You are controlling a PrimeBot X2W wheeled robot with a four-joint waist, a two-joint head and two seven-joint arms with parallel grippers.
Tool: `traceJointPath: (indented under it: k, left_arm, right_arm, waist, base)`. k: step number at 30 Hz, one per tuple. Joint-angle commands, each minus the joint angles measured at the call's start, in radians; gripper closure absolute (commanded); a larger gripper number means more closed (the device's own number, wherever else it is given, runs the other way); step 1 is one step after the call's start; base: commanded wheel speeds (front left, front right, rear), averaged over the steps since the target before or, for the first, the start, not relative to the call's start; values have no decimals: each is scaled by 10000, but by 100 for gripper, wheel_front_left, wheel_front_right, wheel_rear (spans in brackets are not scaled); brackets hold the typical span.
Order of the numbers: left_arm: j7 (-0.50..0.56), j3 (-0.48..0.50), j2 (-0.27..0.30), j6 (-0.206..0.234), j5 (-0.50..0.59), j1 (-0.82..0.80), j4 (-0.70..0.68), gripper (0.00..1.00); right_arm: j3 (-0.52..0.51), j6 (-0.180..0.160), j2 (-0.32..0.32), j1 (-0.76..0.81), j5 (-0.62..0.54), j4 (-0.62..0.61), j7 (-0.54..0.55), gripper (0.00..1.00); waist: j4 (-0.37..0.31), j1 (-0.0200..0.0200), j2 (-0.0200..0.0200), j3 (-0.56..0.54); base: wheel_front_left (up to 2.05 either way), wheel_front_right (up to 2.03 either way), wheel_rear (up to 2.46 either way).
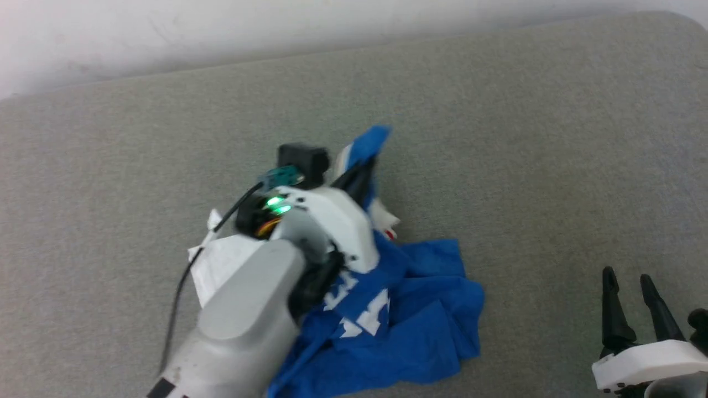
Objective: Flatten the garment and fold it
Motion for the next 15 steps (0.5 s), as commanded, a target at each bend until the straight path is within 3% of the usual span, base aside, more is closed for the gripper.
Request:
traceJointPath:
  k: [1,3,4,6,7,8,15]
  left_arm:
    - [-111,12,284,75,196,-16,621,100]
    - [-181,45,374,133,251,-32,1008,100]
    - [-269,24,471,181,373,-85,1357,88]
    - [-460,43,521,252,478,-189,1930,46]
    - [-534,65,488,240,461,-234,2138,9]
    - [-612,66,456,204,461,-296,2312,0]
    - [-1384,249,91,-102,216,-566,2779,0]
  right_arm:
    - [79,-7,7,-194,28,30,-69,0]
    - [103,-7,7,-222,32,41,-83,0]
    - [115,-7,7,-248,33,47,-97,0]
    - [104,-7,7,-285,26,48,-121,0]
    - [85,-7,7,-293,12,47,-127,0]
    - [61,-7,7,-297,-8,42,-127,0]
    - [-53,-7,7,-193,-190,-17,13,0]
  waist:
    - [-352,-1,0,320]
    - [-400,-1,0,364]
    - [-437,-1,0,407]
    - [-461,-1,0,470]
    - [-457,-1,0,485]
    - [-439,-1,0,492]
    - [-76,-1,0,70]
  base:
    - [0,0,0]
    - [0,0,0]
    - [0,0,0]
    - [0,0,0]
    - [0,0,0]
    - [0,0,0]
    - [0,0,0]
